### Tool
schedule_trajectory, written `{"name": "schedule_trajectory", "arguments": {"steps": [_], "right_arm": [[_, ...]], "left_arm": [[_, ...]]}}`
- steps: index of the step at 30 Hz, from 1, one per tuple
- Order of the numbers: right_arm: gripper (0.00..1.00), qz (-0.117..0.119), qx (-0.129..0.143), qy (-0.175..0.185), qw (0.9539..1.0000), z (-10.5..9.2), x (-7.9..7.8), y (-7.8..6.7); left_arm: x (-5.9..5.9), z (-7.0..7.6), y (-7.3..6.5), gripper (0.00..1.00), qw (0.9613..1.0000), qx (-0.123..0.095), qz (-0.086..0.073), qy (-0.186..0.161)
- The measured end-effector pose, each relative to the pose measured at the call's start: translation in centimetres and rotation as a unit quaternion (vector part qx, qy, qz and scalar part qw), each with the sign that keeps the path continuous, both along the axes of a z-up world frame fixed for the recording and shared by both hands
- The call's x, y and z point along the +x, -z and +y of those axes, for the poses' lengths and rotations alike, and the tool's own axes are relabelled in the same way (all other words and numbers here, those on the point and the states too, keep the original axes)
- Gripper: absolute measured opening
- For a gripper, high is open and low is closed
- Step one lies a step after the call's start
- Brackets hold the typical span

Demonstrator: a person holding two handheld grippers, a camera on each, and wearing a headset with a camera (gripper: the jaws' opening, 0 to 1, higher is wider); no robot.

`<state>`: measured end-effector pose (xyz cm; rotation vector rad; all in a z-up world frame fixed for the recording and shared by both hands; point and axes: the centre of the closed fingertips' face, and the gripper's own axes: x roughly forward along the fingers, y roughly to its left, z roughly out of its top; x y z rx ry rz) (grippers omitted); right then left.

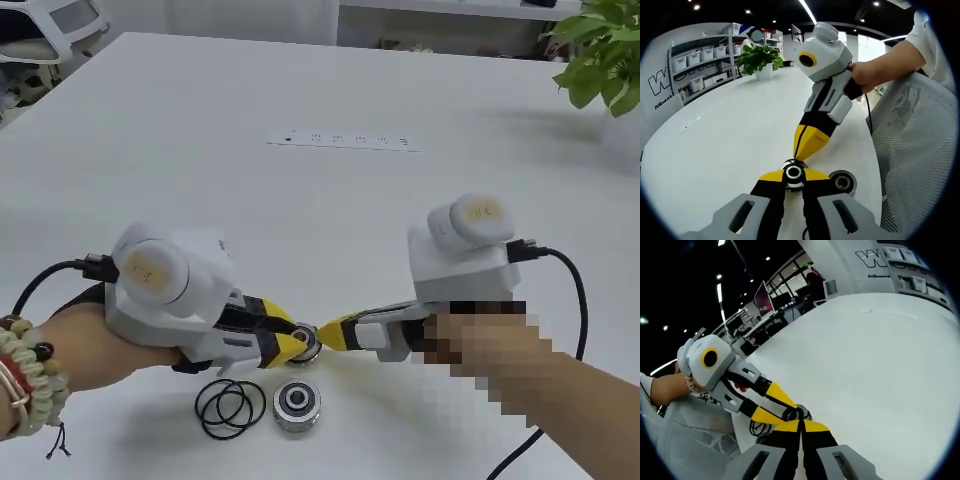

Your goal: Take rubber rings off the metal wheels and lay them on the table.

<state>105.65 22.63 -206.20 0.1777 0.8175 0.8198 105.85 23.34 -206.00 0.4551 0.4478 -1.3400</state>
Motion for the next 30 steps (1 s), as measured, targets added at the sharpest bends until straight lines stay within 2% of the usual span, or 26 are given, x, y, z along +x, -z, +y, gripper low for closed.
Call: {"name": "schedule_trajectory", "arguments": {"steps": [28,29,30], "right_arm": [[0.00,-0.012,0.011,-0.017,0.9997,0.8,-0.2,-0.6],[0.00,-0.014,0.017,-0.019,0.9996,1.0,-0.2,-0.8],[0.00,-0.019,0.049,-0.027,0.9982,1.9,-0.2,-1.9]], "left_arm": [[0.0,0.0,0.0,0.07,1.0000,-0.001,-0.001,0.001],[0.0,0.0,0.0,0.07,1.0000,-0.001,-0.001,0.001],[0.0,0.0,0.0,0.07,1.0000,-0.002,-0.001,0.001]]}}
